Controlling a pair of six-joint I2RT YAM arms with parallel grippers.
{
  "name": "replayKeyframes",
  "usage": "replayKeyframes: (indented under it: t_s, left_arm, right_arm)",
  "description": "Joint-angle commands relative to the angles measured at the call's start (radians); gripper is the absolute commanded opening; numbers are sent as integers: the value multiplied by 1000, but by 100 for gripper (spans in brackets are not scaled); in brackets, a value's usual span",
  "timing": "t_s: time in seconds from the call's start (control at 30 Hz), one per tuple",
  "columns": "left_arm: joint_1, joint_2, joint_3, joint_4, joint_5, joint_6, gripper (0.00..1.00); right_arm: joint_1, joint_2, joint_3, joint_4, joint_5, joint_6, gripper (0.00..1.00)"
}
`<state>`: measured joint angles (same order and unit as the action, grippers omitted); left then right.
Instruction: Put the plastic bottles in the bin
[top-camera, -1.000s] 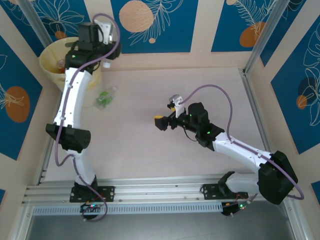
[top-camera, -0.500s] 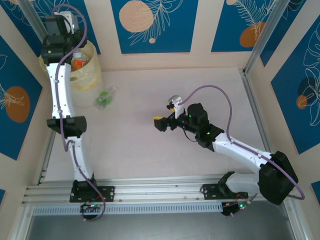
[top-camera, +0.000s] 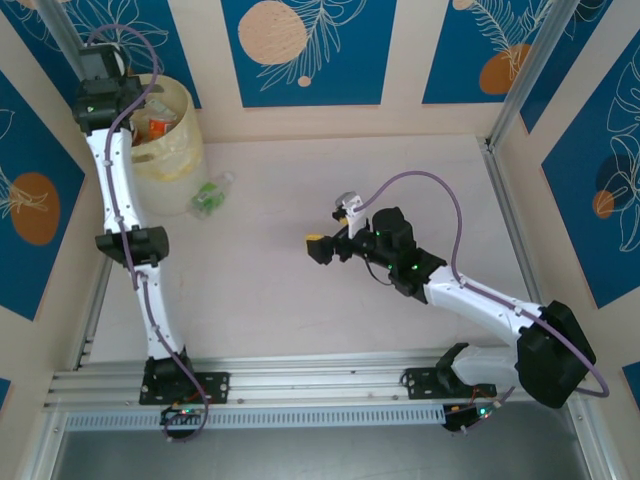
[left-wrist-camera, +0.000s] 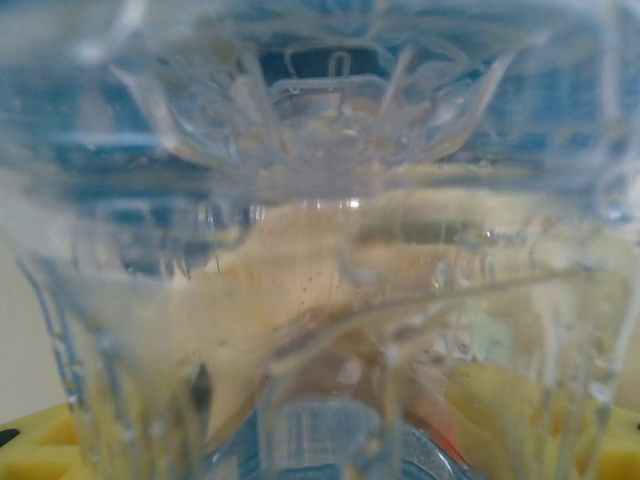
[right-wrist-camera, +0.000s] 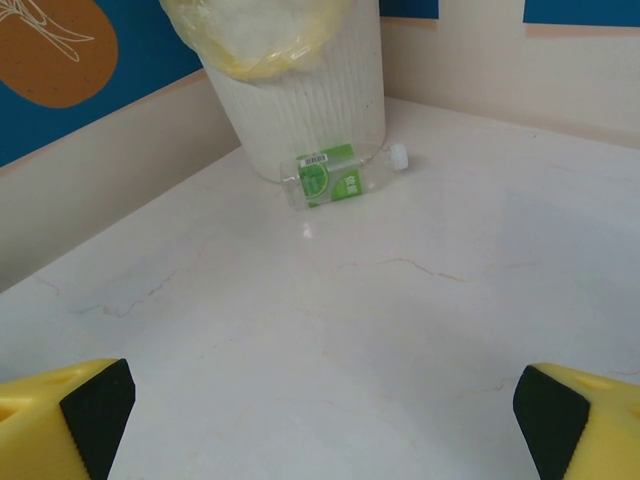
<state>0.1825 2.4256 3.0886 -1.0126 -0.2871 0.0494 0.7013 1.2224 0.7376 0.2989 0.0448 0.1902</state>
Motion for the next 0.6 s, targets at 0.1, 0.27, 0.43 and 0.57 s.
replayKeyframes:
  t_s: [0.1, 0.27, 0.43, 0.57]
  left_arm:
    - [14, 26, -31, 16, -118, 104, 69]
    - [14, -5, -31, 4, -146, 92, 100]
    - [2, -76, -12, -20, -75, 59, 100]
    - [-8, -144, -8, -64, 21, 5, 100]
  right_arm:
    - [17, 42, 41, -4, 5, 2, 100]
    - [21, 62, 58, -11, -3, -9, 100]
    - [24, 81, 57, 5, -11, -9, 100]
    - [26, 83, 52, 12, -13, -11, 100]
